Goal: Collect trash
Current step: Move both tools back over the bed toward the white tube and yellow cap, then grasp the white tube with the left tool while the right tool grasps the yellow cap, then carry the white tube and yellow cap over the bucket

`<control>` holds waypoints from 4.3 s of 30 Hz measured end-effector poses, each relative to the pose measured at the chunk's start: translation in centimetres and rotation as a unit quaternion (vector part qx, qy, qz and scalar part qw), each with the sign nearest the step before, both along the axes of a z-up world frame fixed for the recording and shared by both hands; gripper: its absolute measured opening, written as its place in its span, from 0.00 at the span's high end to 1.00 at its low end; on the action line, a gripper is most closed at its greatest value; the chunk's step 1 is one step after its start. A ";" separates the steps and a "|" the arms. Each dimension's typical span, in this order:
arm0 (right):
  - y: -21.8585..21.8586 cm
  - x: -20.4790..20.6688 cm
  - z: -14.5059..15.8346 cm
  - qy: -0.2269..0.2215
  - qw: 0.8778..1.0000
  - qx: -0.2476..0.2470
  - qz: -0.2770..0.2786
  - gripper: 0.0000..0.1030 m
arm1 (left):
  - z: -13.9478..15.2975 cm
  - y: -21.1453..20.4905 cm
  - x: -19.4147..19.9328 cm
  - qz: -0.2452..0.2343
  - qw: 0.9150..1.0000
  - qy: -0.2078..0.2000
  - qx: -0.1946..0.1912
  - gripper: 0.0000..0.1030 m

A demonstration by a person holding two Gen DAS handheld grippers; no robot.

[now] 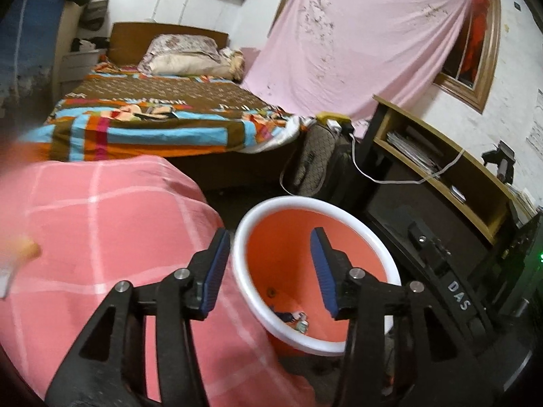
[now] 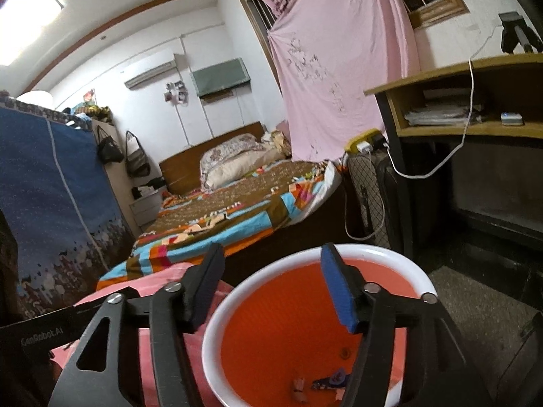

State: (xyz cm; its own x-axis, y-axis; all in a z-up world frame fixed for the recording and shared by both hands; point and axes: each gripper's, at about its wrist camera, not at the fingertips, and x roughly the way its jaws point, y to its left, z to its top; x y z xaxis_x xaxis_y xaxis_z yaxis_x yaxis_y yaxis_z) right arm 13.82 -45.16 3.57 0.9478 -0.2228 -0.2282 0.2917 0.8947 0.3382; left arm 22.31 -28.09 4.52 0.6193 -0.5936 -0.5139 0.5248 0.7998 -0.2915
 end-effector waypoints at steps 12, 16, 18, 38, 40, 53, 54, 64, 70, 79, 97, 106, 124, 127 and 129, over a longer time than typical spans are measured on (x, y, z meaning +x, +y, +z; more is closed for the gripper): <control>4.8 0.3 2.3 -0.067 0.995 -0.065 0.021 0.00 | 2.4 8.3 -1.3 0.093 0.992 -0.073 -0.041 0.36; 6.5 0.5 2.8 -0.086 0.992 -0.081 0.036 0.00 | 2.8 10.8 -1.7 0.125 0.986 -0.100 -0.044 0.21; 7.5 0.8 3.0 -0.095 0.990 -0.088 0.048 0.00 | 3.0 12.1 -2.2 0.150 0.981 -0.120 -0.042 0.12; 18.6 1.1 4.0 -0.201 0.947 -0.194 0.160 0.00 | 2.0 22.7 -4.6 0.273 0.929 -0.250 0.031 0.13; 19.3 1.7 3.5 -0.189 0.945 -0.207 0.170 0.00 | 1.6 22.8 -4.4 0.271 0.928 -0.254 0.042 0.12; 18.8 5.9 2.5 -0.088 0.958 -0.168 0.213 0.00 | -0.3 22.6 -1.9 0.230 0.955 -0.181 0.056 0.14; 18.9 6.2 2.4 -0.080 0.958 -0.168 0.216 0.00 | -0.4 22.4 -1.5 0.224 0.958 -0.171 0.058 0.14; 20.7 9.2 1.3 0.012 0.952 -0.173 0.254 0.09 | -2.9 21.7 2.8 0.153 0.984 -0.035 0.078 0.45; 21.1 10.7 0.5 0.056 0.948 -0.161 0.270 0.22 | -4.6 21.0 4.7 0.127 0.987 0.041 0.089 0.64; 22.2 12.5 -0.6 0.117 0.932 -0.154 0.308 0.43 | -5.5 20.2 5.1 0.106 0.986 0.078 0.105 0.90; 25.4 15.8 -2.2 0.196 0.881 -0.127 0.412 0.60 | -4.4 22.9 3.9 0.186 0.977 0.063 0.089 1.00; 26.9 16.6 -3.1 0.230 0.869 -0.151 0.411 0.74 | -5.3 23.3 4.8 0.171 0.978 0.098 0.075 1.00; 24.7 13.3 -1.6 0.176 0.902 -0.137 0.369 0.74 | -5.7 22.2 5.0 0.171 0.972 0.101 0.126 1.00; 24.6 12.5 -1.3 0.165 0.908 -0.139 0.358 0.74 | -5.6 22.5 5.0 0.174 0.972 0.101 0.121 1.00; 24.4 12.1 -1.1 0.156 0.912 -0.138 0.353 0.74 | -5.4 22.4 4.7 0.177 0.972 0.095 0.124 1.00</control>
State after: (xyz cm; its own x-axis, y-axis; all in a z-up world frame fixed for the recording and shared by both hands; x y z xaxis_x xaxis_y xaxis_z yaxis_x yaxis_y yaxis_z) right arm 25.90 -20.77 2.46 0.7761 0.3280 -0.5386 -0.3465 0.9354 0.0705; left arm 27.05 -5.69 -0.92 0.6426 -0.2052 -0.7382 0.1605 0.9781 -0.1322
